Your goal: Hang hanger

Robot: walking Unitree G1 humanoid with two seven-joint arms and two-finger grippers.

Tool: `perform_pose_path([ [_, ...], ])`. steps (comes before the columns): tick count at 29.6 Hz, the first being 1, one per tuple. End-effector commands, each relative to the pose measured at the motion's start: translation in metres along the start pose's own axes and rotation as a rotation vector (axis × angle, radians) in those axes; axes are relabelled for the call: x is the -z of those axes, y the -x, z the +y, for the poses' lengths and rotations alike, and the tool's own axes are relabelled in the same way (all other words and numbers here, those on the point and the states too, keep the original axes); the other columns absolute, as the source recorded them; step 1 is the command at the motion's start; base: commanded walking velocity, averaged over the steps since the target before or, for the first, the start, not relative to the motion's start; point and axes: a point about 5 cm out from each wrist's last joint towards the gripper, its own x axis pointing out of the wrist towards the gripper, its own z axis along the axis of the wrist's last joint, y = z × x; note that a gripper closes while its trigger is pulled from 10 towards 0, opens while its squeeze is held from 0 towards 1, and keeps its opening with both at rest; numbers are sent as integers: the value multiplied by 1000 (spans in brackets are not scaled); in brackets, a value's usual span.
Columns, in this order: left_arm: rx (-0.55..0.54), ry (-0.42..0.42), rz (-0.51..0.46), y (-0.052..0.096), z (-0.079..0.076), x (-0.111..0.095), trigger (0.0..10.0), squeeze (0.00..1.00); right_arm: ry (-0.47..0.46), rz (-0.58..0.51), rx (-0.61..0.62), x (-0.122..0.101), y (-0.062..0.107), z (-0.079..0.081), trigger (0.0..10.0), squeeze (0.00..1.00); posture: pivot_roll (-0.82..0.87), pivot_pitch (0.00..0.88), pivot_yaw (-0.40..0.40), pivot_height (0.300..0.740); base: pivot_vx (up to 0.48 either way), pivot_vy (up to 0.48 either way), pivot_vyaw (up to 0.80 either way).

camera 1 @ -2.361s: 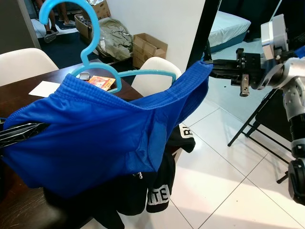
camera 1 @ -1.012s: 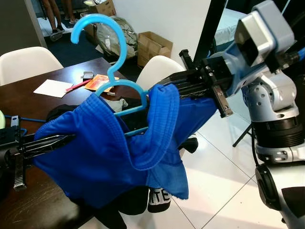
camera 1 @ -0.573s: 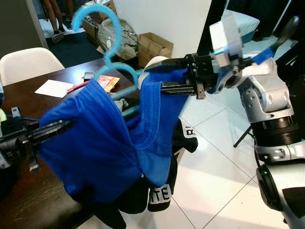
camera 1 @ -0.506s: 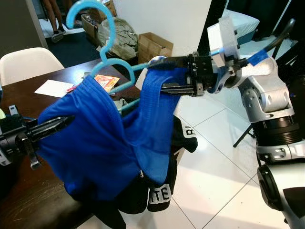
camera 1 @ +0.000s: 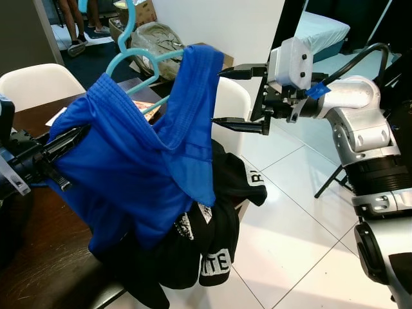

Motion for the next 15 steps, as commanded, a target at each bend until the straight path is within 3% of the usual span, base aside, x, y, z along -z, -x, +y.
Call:
perform_pose_path([
  [1,-34,-31,-32,-3,0,-3,10000,0,7,-2,24,-2,1,-5,10000,1000,54,71,-67,740,0,0,0],
  [2,-76,-46,-50,-7,-2,-2,10000,0,-60,-59,85,-2,3,-10,10000,1000,54,72,-67,740,0,0,0],
  [4,-88,-51,-54,-8,-3,-2,10000,0,-94,-89,105,-3,3,-11,10000,1000,54,72,-67,740,0,0,0],
  [5,-110,-54,-66,-9,-3,-2,10000,0,-182,-126,138,-1,4,-14,10000,898,51,76,-69,740,0,0,0],
  [6,-110,-54,-66,-9,-3,-2,10000,0,-182,-126,138,-1,4,-14,10000,898,51,76,-69,740,0,0,0],
  [7,-127,-57,-77,-11,-4,-1,10000,0,-291,-168,186,2,3,-15,10000,0,50,76,-71,740,0,0,0],
  [8,-139,-61,-85,-12,-5,-1,10000,0,-360,-190,215,5,2,-16,10000,0,50,78,-72,740,0,0,0],
  [9,-139,-61,-85,-12,-5,-1,10000,0,-360,-190,215,5,2,-16,10000,0,50,78,-72,740,0,0,0],
  [10,-142,-62,-91,-14,-9,1,10000,0,-479,-213,275,13,-3,-14,10000,0,49,80,-72,740,0,0,0],
  [11,-142,-62,-91,-14,-9,1,10000,0,-479,-213,275,13,-3,-14,10000,0,49,80,-72,740,0,0,0],
  [12,-144,-63,-94,-15,-12,2,10000,0,-550,-222,312,18,-7,-12,10000,0,49,80,-72,740,0,0,0],
  [14,-136,-46,-109,-16,-19,3,10000,0,-797,-323,372,27,-17,-3,10000,0,49,88,-73,740,0,0,0],
  [15,-136,-46,-109,-16,-19,3,10000,0,-797,-323,372,27,-17,-3,10000,0,49,88,-73,740,0,0,0],
])
